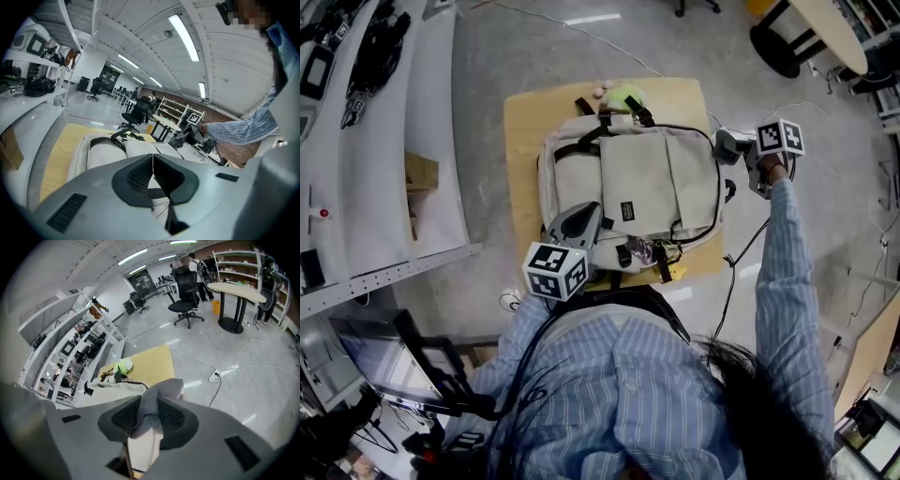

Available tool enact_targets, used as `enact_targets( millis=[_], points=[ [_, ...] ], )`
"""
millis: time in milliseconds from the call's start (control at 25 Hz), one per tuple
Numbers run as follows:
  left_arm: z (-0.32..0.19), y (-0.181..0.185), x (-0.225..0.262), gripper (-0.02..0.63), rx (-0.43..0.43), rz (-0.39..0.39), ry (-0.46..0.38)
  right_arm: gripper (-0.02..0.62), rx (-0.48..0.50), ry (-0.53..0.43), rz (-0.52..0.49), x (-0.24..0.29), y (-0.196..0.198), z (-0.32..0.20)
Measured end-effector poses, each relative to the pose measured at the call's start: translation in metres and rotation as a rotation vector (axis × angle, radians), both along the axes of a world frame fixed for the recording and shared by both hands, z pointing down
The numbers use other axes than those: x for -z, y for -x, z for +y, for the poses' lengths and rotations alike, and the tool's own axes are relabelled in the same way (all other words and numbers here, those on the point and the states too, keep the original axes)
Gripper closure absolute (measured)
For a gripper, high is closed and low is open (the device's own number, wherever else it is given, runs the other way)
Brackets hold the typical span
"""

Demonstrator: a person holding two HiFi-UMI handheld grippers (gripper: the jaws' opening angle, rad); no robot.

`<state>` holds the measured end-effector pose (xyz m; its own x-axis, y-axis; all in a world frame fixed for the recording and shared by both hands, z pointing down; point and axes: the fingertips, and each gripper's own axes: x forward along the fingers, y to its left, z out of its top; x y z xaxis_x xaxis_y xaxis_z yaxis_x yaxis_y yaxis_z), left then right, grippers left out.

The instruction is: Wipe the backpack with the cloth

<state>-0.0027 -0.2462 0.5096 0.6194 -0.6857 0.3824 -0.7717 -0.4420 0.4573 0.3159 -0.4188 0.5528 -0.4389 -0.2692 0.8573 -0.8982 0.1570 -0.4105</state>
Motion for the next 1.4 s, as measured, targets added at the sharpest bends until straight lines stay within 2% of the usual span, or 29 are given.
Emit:
enact_targets(
  millis=[520, 720, 840, 1160, 1400],
  points=[
    [-0.034, -0.014, 0.015, 0.598, -0.036, 0.014, -0.051, 0.485, 0.064, -0.039, 0.036, 0.003, 0.015, -0.046],
    [-0.032, -0.012, 0.012, 0.598, -0.032, 0.018, -0.042, 0.485, 0.107, -0.001, 0.181, -0.008, -0.008, -0.051],
    [-0.030, -0.006, 0.008, 0.598, -0.014, 0.019, -0.026, 0.485, 0.145, 0.016, 0.212, -0.013, -0.006, -0.054],
    [-0.032, 0.010, 0.005, 0.598, 0.048, 0.025, -0.018, 0.485, 0.238, 0.005, 0.167, -0.023, 0.061, -0.073],
    [-0.032, 0.022, 0.004, 0.598, 0.091, 0.038, -0.018, 0.485, 0.320, -0.014, 0.036, -0.014, 0.143, -0.081]
  ],
)
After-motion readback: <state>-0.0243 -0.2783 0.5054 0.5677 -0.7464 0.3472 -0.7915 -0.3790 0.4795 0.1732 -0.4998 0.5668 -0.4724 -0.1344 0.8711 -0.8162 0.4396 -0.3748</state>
